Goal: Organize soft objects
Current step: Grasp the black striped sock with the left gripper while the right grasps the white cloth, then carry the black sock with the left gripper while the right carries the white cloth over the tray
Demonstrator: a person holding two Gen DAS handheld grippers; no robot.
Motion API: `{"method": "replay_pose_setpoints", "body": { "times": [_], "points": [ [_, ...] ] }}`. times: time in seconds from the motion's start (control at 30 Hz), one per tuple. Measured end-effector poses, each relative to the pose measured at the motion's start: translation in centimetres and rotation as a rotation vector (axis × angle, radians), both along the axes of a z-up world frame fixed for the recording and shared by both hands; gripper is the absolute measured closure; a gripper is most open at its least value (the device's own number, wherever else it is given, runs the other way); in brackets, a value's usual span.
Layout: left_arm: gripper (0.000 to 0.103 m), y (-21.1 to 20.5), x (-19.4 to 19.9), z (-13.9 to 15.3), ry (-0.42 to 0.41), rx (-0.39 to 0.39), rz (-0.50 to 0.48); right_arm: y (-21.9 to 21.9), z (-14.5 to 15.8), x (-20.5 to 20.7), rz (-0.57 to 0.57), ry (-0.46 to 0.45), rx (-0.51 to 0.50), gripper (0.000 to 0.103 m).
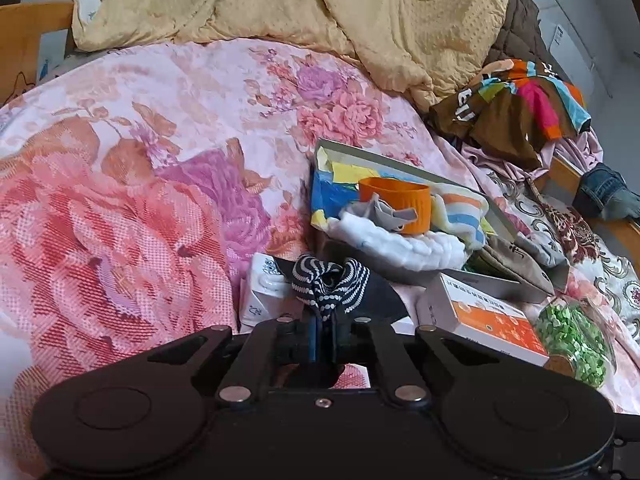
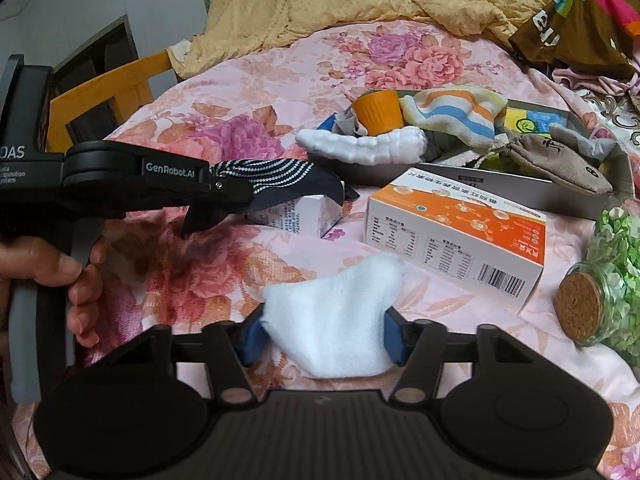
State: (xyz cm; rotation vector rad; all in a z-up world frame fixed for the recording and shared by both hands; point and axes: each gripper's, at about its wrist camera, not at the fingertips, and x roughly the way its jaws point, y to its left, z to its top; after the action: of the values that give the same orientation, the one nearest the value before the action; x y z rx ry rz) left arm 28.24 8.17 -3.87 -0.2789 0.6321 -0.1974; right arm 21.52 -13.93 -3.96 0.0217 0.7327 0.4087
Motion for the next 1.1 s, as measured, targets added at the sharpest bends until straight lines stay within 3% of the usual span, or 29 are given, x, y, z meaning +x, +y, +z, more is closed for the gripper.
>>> {"method": "replay_pose_setpoints", "body": {
  "times": [0.17,0.3,0.5,0.9,1.1],
  "points": [
    [0.101,0.3,0.0,0.0,0.008,0.018,0.024,-0.2,0.2,0.0,-0.011,0.022,0.028,0.059],
    [0.102,0.5,-0.4,0.1,0.012,0.005,0.033,0.2,0.5,-0.2,-0.009,0.029,-0.011,0.072],
    [0.102,-0.9,-2.7,1.1,-0.015,0.057,-0.007,-0.2,1.0,-0.9,-0.005,0.015,-0.021,0.088],
    [0.102,-3.0,-8.8,4.3,-0.068,0.184,-0.007,-3.5,3.2,-3.4,-0.068,-0.058,0.034,0.089],
    [0.102,-5.3,-12.6,6.1,-0.120,0.207,-0.031,-5.1,5.3,-5.4,-0.073,-0.119,0.076,0.089]
  ]
}}
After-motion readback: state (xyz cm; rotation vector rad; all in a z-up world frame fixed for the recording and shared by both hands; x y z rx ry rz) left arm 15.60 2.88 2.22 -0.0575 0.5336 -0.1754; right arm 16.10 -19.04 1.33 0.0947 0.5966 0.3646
